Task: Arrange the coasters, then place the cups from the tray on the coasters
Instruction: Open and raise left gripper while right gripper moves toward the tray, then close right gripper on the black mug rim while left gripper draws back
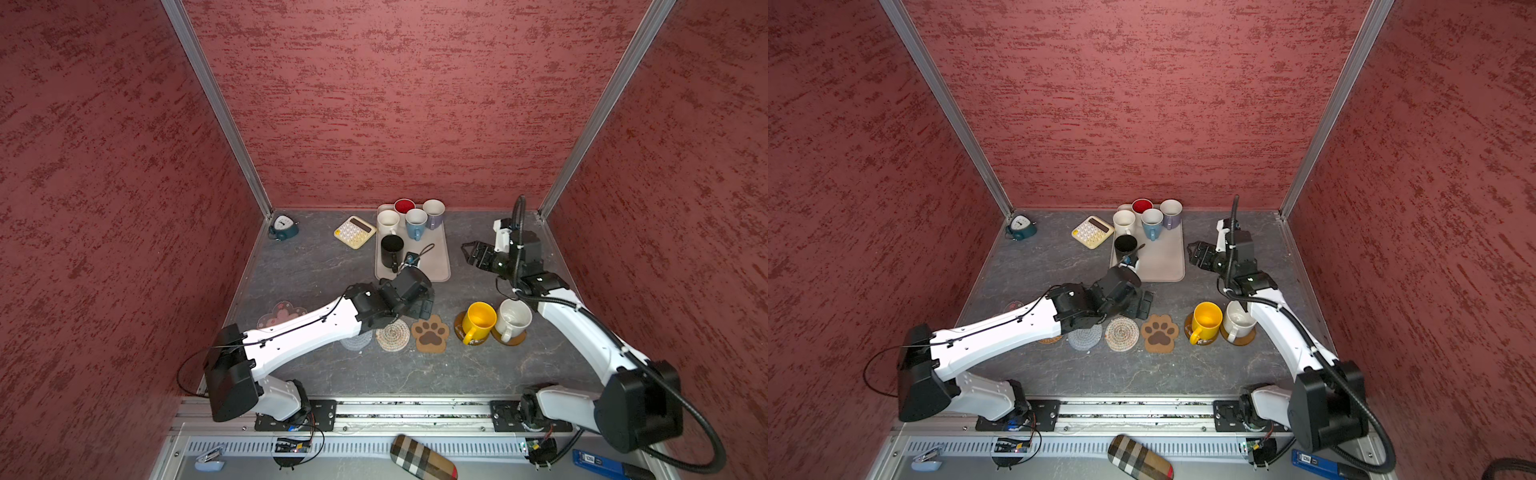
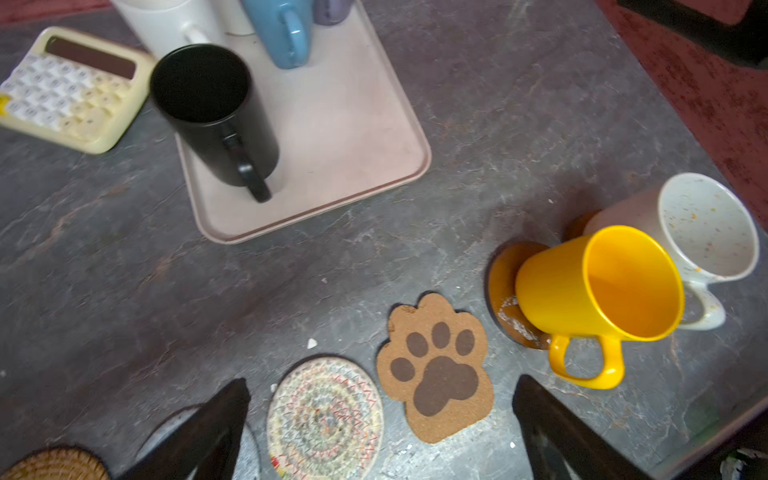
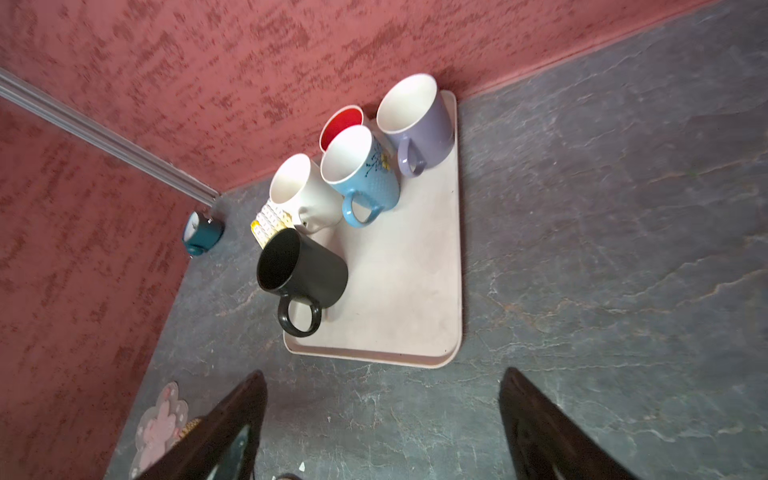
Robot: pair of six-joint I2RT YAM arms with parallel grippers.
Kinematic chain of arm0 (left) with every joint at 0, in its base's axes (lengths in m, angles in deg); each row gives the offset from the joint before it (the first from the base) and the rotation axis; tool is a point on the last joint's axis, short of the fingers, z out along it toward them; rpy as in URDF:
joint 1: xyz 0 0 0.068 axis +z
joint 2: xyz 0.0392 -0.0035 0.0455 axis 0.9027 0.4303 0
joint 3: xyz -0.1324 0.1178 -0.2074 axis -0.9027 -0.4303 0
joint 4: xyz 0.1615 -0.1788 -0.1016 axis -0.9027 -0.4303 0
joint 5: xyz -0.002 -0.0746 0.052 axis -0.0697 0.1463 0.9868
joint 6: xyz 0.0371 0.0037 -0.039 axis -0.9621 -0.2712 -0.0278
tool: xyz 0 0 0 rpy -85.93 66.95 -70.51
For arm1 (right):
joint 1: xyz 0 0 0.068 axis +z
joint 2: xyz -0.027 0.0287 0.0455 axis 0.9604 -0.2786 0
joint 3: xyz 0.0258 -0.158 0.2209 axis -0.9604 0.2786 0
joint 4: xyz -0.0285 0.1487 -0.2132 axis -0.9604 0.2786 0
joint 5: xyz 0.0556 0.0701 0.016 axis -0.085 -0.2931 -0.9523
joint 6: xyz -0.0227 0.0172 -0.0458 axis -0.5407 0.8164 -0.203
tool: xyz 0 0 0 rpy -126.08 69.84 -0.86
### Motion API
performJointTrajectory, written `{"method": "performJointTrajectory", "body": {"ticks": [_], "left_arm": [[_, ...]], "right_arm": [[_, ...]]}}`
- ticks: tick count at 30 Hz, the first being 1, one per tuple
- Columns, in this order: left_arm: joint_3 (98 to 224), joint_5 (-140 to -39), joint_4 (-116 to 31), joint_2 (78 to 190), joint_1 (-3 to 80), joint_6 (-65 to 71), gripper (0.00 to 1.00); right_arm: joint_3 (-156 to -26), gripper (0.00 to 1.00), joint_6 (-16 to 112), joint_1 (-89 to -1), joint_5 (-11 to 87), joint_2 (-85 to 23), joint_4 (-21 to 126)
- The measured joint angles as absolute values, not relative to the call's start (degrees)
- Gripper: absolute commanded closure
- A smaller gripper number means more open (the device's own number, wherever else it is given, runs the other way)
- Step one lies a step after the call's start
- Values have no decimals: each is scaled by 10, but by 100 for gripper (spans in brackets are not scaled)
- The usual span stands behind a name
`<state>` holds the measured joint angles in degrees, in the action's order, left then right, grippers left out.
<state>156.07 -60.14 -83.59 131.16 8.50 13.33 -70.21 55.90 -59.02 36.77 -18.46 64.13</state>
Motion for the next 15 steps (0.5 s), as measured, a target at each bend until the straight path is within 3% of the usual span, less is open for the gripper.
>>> {"method": "performJointTrajectory", "body": {"ticks": [15], "left_arm": [[1353, -696, -823, 1125, 284, 179, 1]], "right_arm": [[-915, 17, 524, -448, 424, -441, 673]]}}
